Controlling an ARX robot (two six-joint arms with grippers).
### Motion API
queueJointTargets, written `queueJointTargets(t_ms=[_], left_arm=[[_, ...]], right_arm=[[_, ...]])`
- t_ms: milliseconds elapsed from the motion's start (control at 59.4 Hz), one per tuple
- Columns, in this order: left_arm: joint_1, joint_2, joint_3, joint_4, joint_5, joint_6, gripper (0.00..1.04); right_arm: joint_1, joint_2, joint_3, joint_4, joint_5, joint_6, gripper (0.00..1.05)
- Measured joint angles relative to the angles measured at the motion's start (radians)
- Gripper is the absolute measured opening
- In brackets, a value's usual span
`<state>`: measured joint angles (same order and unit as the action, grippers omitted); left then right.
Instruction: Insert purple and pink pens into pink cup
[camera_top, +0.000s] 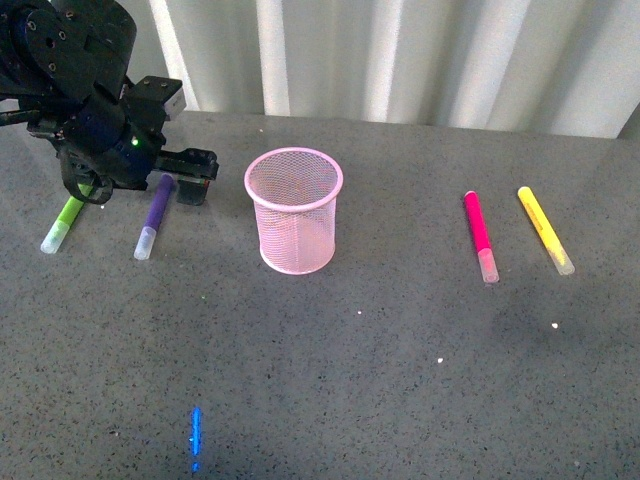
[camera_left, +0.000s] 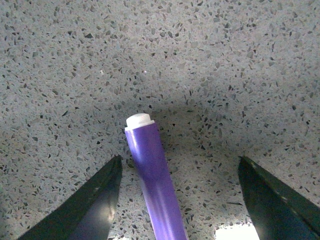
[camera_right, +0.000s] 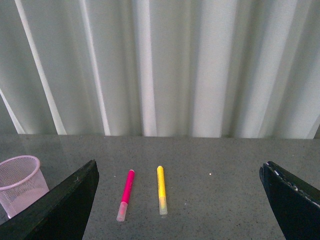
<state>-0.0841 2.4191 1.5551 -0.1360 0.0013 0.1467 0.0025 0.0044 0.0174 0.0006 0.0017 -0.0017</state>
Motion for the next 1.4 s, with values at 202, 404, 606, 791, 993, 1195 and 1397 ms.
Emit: queueJointTargets(t_ms=[202,404,606,791,993,1195,1397], left_arm=[[-0.002,-0.002,-0.01,0.0,-0.001,0.023,0.36],[-0.001,-0.013,-0.034,0.023,-0.021,0.009,0.13],[0.005,-0.044,-0.089,0.058,-0.005,0.017,0.13],[0.021,-0.082,-0.138,0.1,0.03,-0.011,0.13],[0.041,-0.219,-0.258,0.339,0.036,-0.069,0.13],[0.032,-0.407,-0.441,0.74,0.021,-0.105,0.13],[-0.059,-0.5,-0.651,1.064,0.026,-0.326,0.13]], right_arm=[[0.0,0.0,0.0,0.0,0.0,0.0,0.98],[0.0,0.0,0.0,0.0,0.0,0.0,0.98],[0.0,0.0,0.0,0.0,0.0,0.0,0.98],[0.0,0.0,0.0,0.0,0.0,0.0,0.98],[0.0,0.0,0.0,0.0,0.0,0.0,0.98],[0.0,0.0,0.0,0.0,0.0,0.0,0.98],[0.0,0.0,0.0,0.0,0.0,0.0,0.98]])
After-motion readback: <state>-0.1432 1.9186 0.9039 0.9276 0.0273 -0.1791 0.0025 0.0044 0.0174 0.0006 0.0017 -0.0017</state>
